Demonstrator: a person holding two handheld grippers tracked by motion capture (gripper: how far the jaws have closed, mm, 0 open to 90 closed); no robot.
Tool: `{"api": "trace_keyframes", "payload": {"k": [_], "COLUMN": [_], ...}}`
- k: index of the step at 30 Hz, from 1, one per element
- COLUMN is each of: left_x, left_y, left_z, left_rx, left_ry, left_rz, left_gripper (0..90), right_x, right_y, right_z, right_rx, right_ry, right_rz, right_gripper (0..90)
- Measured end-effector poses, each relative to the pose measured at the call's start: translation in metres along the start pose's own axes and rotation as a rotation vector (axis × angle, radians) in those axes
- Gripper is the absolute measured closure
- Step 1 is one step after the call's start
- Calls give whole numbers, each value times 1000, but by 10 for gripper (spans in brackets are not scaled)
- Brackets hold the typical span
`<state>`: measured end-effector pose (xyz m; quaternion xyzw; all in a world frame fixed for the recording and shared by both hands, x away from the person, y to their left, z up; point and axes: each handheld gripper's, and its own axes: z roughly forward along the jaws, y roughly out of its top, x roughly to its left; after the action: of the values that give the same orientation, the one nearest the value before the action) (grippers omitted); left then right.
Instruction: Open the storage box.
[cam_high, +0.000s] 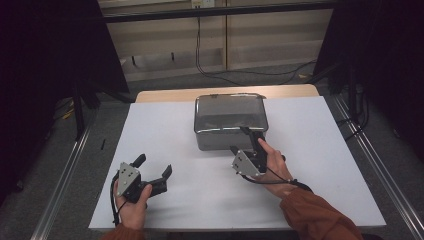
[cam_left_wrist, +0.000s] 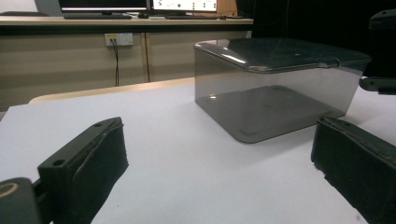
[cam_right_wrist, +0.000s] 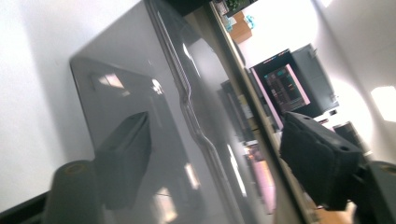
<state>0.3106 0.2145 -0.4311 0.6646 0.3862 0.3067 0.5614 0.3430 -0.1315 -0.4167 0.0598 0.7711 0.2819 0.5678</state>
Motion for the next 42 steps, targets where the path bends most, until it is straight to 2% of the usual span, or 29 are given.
{"api": "trace_keyframes", "payload": {"k": [3, 6, 8, 14, 17, 24, 27, 29, 30, 33, 35, 38, 42], "left_x": [0, 0, 1, 1, 0, 1, 1, 1, 1, 2, 2, 2, 2], "left_y": [0, 0, 0, 0, 0, 0, 0, 0, 0, 0, 0, 0, 0], "left_z": [0, 0, 0, 0, 0, 0, 0, 0, -1, -1, -1, -1, -1], "left_rx": [1, 3, 5, 17, 13, 13, 13, 14, 14, 14, 13, 14, 20], "left_ry": [-1, 4, 4, 5, 7, -4, -9, -11, -12, -9, -2, -6, -13], "left_rz": [0, 3, 4, 17, 10, 22, 23, 25, 23, 27, 28, 21, 32], "left_gripper": [32, 32, 31, 28, 27, 25, 24, 24, 24, 24, 25, 25, 25], "right_x": [3, 5, 7, 12, 15, 17, 15, 16, 16, 17, 16, 16, 17], "right_y": [2, 4, 4, 5, 6, 6, 5, 4, 4, 4, 4, 5, 5], "right_z": [3, 5, 7, 12, 16, 21, 22, 22, 23, 24, 24, 24, 24], "right_rx": [13, 25, 37, 61, 80, 109, 113, 124, 120, 121, 118, 119, 121], "right_ry": [-18, -29, -31, -36, -30, -36, -37, -38, -33, -29, -36, -36, -46], "right_rz": [-94, -153, -171, -248, -284, -298, -274, -294, -287, -310, -307, -303, -323], "right_gripper": [299, 336, 388, 455, 508, 615, 620, 645, 663, 723, 754, 773, 790]}}
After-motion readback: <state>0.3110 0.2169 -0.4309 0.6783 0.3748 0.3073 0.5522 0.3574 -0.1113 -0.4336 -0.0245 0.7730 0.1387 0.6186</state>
